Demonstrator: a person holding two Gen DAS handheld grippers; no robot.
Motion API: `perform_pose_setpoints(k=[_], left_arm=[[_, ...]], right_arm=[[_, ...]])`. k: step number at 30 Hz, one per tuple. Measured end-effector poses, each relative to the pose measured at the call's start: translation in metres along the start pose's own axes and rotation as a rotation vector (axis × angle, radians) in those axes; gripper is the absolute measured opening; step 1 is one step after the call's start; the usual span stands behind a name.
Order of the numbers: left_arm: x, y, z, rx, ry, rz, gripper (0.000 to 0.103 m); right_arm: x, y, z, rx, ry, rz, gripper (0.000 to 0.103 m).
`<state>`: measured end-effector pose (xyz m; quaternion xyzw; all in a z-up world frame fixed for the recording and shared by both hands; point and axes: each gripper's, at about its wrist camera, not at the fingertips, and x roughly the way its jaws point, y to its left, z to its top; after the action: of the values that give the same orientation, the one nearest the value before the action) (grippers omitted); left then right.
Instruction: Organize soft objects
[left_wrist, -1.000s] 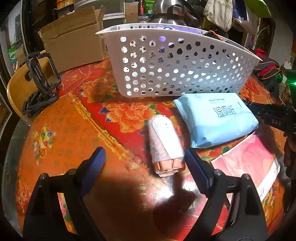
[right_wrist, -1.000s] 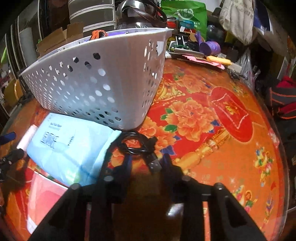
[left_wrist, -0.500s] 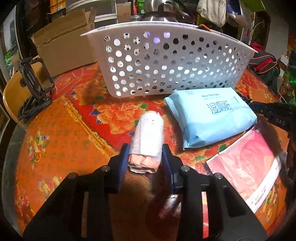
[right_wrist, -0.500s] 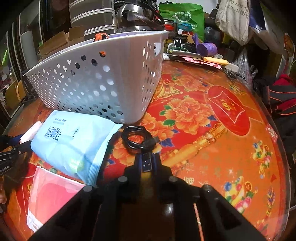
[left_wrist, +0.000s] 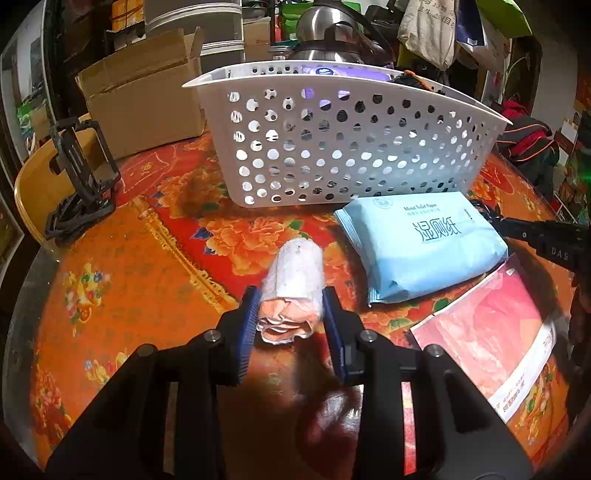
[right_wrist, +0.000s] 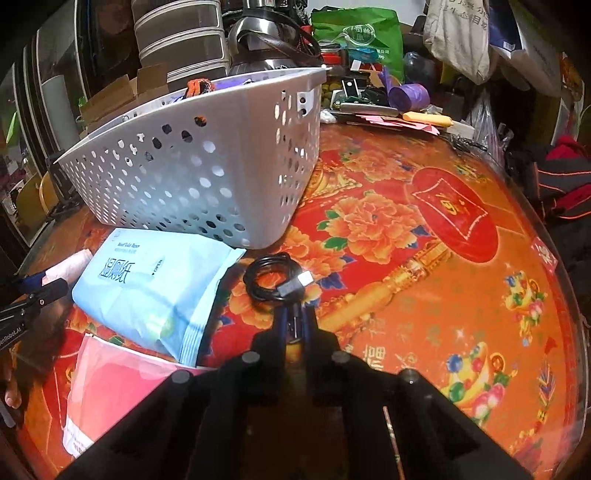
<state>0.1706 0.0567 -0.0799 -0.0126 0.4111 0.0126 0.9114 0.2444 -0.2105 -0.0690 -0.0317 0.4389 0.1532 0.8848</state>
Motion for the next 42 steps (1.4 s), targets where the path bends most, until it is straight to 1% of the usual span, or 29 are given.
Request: perform_pose_setpoints(k=[7, 18, 26, 33, 36, 39, 42], left_arm=[[0.0, 0.002, 0.0, -0.006, -0.007, 0.008, 0.032], [-0.008, 0.005, 0.0, -0.03, -0.04, 0.005, 0.031], [-0.024, 0.011, 0.001, -0.058, -0.109, 0.012, 0.029], [-0.032, 0.014, 0.002, -0.074, -0.139, 0.003, 0.029], [-0.035, 0.018, 0.005, -0.098, -0.136, -0.012, 0.029], [-0.042, 0.017, 0.007, -0.089, -0.147, -0.005, 0.029], [-0.056, 0.017, 0.015, -0.084, -0.171, -0.013, 0.029]], right_arm=[[-0.004, -0.001, -0.002, 0.003, -0.011, 0.012, 0.006], [-0.024, -0.006, -0.006, 0.036, -0.075, 0.028, 0.005], [-0.046, -0.008, -0.005, 0.05, -0.161, 0.028, 0.003], [-0.052, -0.009, -0.002, 0.056, -0.181, 0.035, 0.003], [-0.059, -0.012, 0.001, 0.064, -0.2, 0.036, 0.003], [-0.068, -0.013, 0.005, 0.064, -0.214, 0.036, 0.003], [-0.08, -0.011, 0.008, 0.057, -0.231, 0.034, 0.003]])
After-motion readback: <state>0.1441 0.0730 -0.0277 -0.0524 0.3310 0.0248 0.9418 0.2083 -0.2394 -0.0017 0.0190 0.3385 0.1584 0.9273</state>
